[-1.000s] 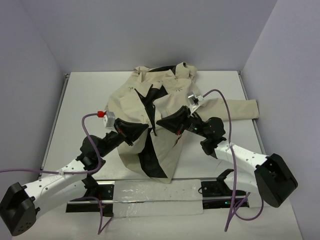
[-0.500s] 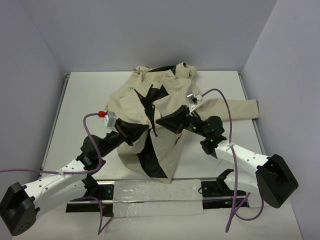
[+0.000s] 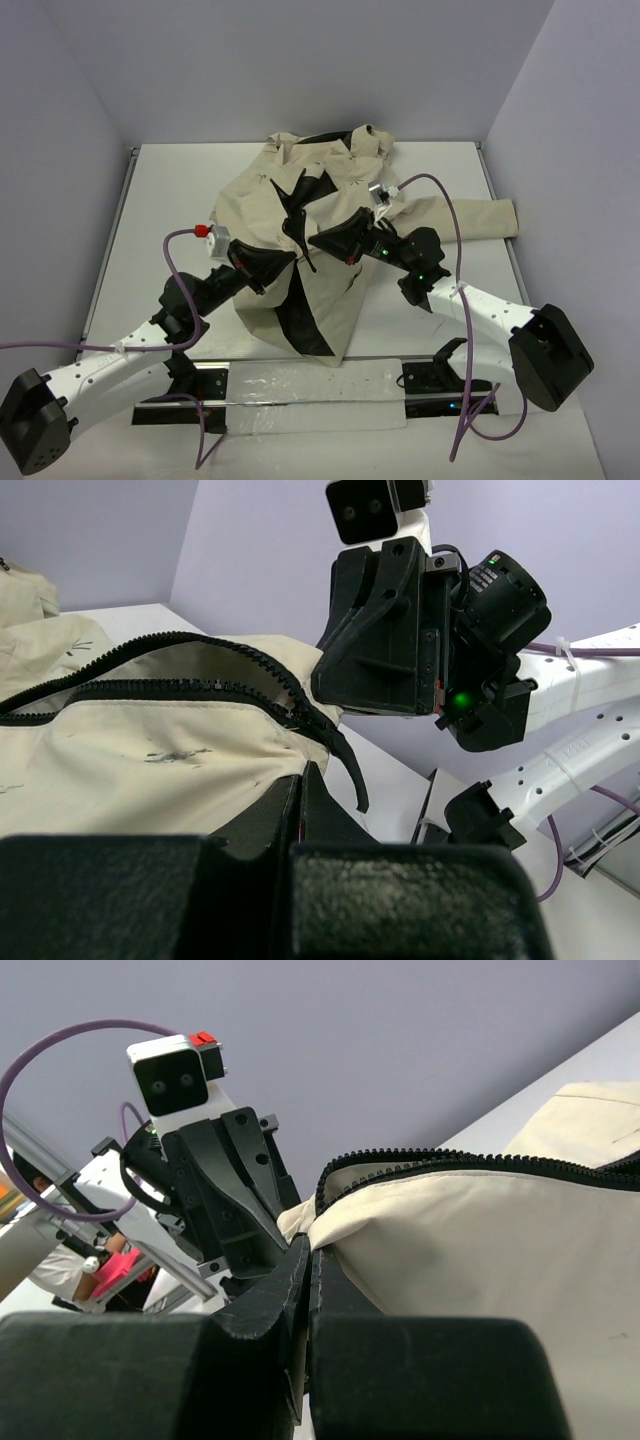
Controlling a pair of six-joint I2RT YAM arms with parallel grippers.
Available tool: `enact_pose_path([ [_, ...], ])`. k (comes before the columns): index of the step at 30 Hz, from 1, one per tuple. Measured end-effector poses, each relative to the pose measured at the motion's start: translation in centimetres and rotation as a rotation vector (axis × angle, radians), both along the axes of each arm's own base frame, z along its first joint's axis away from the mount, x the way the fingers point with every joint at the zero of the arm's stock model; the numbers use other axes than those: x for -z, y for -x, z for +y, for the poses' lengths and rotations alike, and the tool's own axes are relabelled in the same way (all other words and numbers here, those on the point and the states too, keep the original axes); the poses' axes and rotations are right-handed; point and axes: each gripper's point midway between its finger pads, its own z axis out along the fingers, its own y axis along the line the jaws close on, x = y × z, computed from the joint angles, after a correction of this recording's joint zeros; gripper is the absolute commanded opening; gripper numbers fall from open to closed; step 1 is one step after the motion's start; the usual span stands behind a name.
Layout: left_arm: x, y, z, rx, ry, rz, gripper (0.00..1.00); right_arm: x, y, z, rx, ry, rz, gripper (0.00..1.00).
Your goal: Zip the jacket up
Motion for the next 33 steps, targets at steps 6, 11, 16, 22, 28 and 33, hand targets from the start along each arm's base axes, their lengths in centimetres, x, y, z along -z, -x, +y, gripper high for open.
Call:
enact_pose_path([
  [6, 0.4, 0.1, -0.2, 0.009, -0.013, 0.009, 0.0, 0.2, 0.0, 0.0, 0.002, 0.007, 0.003, 0.0],
  [11, 1.2, 0.3, -0.5, 0.03, -0.036, 0.032, 0.0, 0.6, 0.5, -0.3, 0.003, 0.021, 0.005, 0.0],
  [16, 2.4, 1.0, -0.8, 0.069, -0.062, 0.086, 0.0, 2.0, 1.2, -0.7, 0.006, 0.043, 0.021, 0.0],
  [22, 3.5, 1.5, -1.0, 0.101, -0.084, 0.151, 0.0, 3.7, 1.3, -1.0, 0.013, 0.068, 0.047, 0.0],
  [28, 4.3, 1.7, -1.4, 0.124, -0.095, 0.195, 0.0, 4.1, 1.4, -1.0, 0.014, 0.074, 0.054, 0.0],
  [33, 4.6, 1.6, -1.7, 0.131, -0.092, 0.212, 0.0, 4.1, 1.4, -1.1, 0.016, 0.072, 0.055, 0.0],
])
